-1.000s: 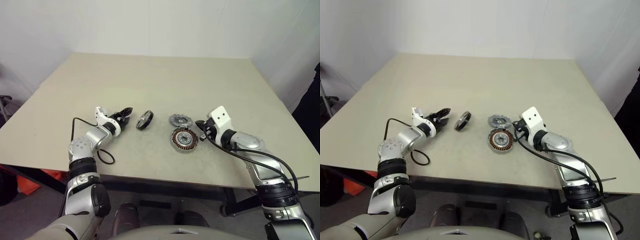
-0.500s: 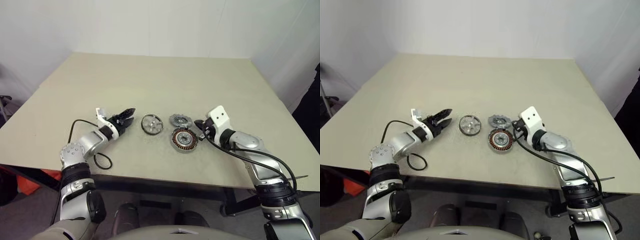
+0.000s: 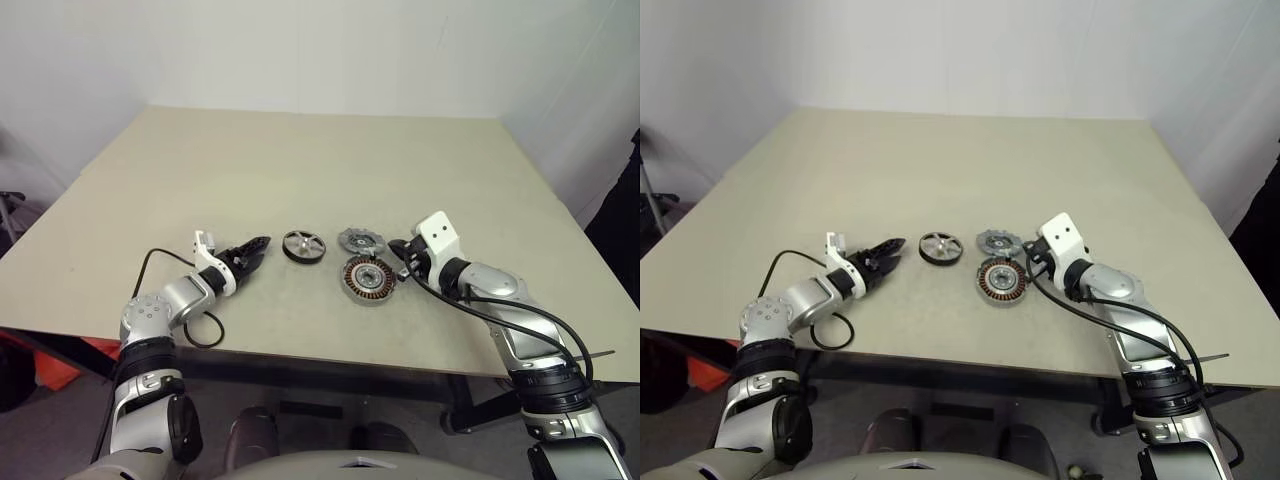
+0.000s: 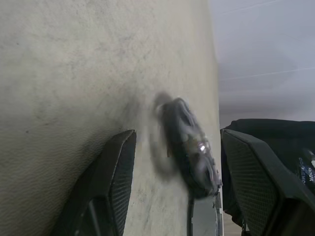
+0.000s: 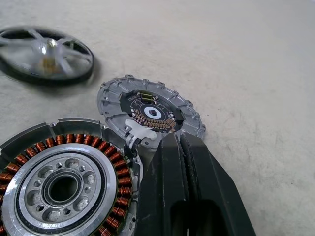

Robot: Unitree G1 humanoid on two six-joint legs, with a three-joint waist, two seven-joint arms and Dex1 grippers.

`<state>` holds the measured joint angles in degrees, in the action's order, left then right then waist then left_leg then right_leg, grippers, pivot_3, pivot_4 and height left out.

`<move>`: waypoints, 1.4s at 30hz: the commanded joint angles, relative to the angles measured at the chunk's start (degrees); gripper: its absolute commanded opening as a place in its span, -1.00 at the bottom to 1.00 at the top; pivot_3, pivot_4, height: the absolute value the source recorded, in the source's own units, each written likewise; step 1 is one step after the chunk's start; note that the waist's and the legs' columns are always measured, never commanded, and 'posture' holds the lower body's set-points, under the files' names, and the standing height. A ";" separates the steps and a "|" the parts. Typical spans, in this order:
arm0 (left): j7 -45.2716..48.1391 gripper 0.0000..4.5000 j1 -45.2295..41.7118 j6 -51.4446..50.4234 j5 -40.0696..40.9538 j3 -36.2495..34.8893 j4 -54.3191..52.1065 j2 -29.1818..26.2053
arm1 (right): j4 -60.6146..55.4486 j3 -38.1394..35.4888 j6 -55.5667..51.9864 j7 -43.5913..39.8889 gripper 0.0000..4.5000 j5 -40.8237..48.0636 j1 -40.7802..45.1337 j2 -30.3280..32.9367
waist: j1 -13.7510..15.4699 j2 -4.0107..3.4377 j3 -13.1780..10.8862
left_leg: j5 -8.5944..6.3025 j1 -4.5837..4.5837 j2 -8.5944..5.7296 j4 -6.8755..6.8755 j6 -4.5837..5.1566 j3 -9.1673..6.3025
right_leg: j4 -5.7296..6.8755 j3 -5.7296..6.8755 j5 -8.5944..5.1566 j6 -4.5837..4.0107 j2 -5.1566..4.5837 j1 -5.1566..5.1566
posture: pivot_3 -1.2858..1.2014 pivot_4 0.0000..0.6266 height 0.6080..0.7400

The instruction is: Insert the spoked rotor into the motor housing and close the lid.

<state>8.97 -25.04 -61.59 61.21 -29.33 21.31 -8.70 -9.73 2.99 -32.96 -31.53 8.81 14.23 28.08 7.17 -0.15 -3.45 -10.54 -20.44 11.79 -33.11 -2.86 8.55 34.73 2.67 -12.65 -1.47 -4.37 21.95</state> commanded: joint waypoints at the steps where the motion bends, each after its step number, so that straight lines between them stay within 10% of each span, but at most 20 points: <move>1: 1.81 0.32 -1.10 -0.43 -0.74 2.01 0.05 1.09 | -1.12 -0.36 0.58 0.15 -1.00 -0.25 0.97 0.29 | 0.04 0.00 0.00 | 0.00 0.01 0.00 0.00 0.00 0.00 | 0.00 -0.01 0.00 0.00 -0.02 -0.01 | 0.03 -1.00 1.00; 26: 7.97 0.32 -6.68 0.68 -10.20 6.77 8.58 5.44 | -2.06 -0.37 0.65 0.74 -1.00 -0.27 0.28 0.13 | 0.30 -0.07 0.05 | -0.01 0.04 -0.05 0.02 0.02 0.00 | 0.00 -0.01 0.01 0.01 -0.25 -0.11 | 0.03 -1.00 1.00; 33: 9.35 -0.53 -7.28 0.89 -11.44 6.02 10.37 4.56 | -2.04 -0.47 0.73 0.98 -1.00 -0.33 0.24 0.11 | 0.32 -0.24 0.14 | -0.02 0.27 -0.06 0.07 0.04 0.00 | -0.02 -0.01 -0.03 0.07 -0.26 -0.34 | 0.03 -1.00 1.00; 42: 10.20 -0.76 -7.29 1.24 -12.18 5.36 10.96 4.94 | -1.47 -0.39 0.97 0.82 -1.00 -0.44 0.75 0.15 | 0.22 -0.34 0.20 | -0.14 0.51 -0.07 0.09 0.24 0.01 | -0.07 0.00 -0.10 0.18 -0.30 -0.65 | 0.03 -1.00 1.00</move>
<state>19.38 -32.45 -60.25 49.86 -24.53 31.01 -4.15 -9.75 2.99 -32.95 -30.91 8.63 13.93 28.03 7.40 -0.49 -3.25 -10.68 -19.95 11.72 -33.01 -2.61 8.56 34.66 2.66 -12.76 -1.28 -4.67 21.31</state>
